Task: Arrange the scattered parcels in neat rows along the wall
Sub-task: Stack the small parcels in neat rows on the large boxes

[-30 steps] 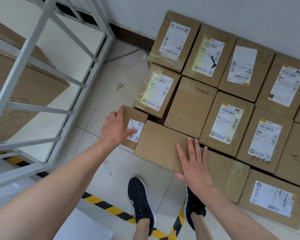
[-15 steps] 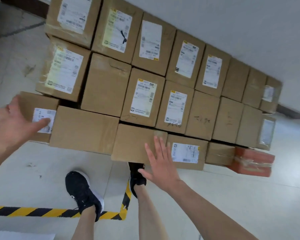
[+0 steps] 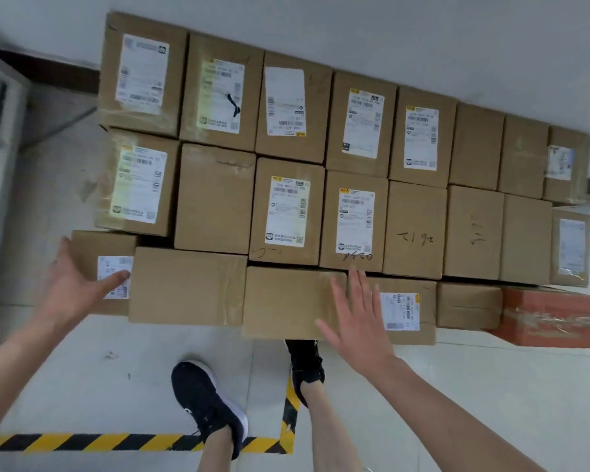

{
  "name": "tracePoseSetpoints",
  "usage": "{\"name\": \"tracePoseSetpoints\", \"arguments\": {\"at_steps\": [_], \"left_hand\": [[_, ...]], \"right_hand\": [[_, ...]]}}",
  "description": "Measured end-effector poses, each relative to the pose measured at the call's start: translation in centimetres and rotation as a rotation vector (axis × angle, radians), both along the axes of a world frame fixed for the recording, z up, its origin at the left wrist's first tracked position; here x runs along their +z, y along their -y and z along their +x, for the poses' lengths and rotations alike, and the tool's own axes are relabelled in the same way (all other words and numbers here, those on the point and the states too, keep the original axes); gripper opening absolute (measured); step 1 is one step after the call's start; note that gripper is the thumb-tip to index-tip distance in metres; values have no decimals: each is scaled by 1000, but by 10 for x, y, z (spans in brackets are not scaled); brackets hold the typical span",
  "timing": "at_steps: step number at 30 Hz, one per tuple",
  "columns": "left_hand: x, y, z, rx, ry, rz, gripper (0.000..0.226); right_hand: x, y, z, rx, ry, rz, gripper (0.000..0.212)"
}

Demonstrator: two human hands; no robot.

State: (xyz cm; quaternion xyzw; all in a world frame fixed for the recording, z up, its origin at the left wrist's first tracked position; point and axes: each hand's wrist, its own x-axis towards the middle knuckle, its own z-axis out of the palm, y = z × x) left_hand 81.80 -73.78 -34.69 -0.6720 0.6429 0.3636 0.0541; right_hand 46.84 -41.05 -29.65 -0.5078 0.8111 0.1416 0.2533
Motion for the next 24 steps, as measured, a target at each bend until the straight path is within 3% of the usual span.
{"name": "tracePoseSetpoints", "arguments": {"at_steps": [9,12,15,17,21,24], "left_hand": [[13,5,4,86,-33,75,123],[21,3,2,91,-1,23,112],[43,-9,-15,-120,99,-223,93],[55,-27,-38,-334,98,-308,91],[48,-68,-91,-785,170,-204,104],[32,-73,-114,-792,221,-178,115]], "right_hand": [[-7,48,31,-14,55,-139,73],[-8,52,34,-14,59,-135,73],[-8,54,36,12,51,-129,77],[-7,56,37,67,47,-78,92],[-10,65,40,191,33,113,122],[-14,75,35,175,24,141,131]]}}
